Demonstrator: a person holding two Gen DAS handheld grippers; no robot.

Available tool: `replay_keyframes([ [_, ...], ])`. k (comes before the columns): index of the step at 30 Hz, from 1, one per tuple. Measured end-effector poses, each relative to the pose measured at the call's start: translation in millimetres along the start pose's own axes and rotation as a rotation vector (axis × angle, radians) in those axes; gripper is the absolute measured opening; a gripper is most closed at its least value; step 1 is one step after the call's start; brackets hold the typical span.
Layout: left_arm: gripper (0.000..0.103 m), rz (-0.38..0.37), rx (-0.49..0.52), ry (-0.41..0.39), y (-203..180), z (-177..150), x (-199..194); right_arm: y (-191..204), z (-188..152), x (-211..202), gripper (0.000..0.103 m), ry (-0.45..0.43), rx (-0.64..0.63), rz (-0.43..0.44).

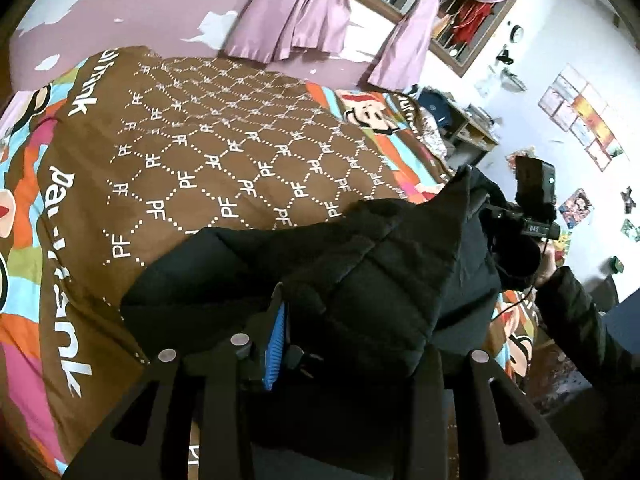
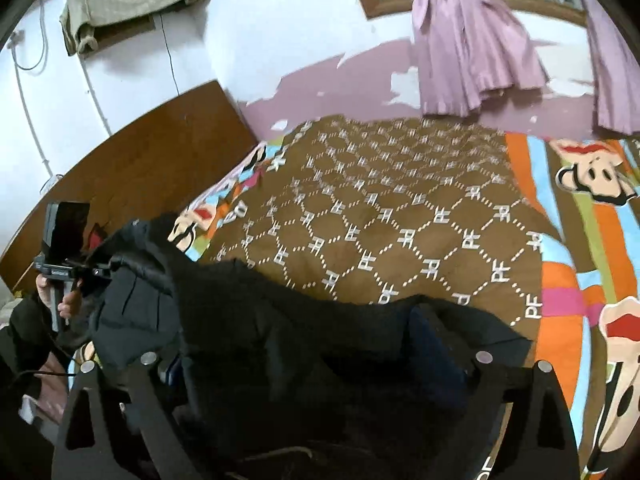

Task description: Fold large clothes

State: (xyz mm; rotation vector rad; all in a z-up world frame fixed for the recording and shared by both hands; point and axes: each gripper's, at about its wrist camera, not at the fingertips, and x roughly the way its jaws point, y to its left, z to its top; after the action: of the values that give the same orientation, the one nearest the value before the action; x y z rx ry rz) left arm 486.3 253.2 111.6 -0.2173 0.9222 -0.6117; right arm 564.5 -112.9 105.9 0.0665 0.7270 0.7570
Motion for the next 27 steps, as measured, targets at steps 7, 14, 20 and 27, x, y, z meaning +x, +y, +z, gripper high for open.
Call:
replay_keyframes([
  [7,0.033,-0.079,-0.046,-0.034,-3.4,1.7,-12.6,-5.6,9.0,-28.8,0.102,-0.139,0.067,0.04],
  [14,0.042,-0.102,-0.101,-0.057,0.9,7.4,-22.1,-16.0,6.8,-50.5,0.103,-0.218,0.125,0.077],
  [20,0.083,-0.072,-0.214,-0.35,28.5,4.7,-78.9,-6.0,-8.9,-50.0,0.103,-0.178,0.054,0.019],
  [27,0.083,0.038,-0.246,-0.278,48.6,-11.0,-48.8,-15.1,-32.6,-25.5,0.103,-0.097,0.02,-0.204],
])
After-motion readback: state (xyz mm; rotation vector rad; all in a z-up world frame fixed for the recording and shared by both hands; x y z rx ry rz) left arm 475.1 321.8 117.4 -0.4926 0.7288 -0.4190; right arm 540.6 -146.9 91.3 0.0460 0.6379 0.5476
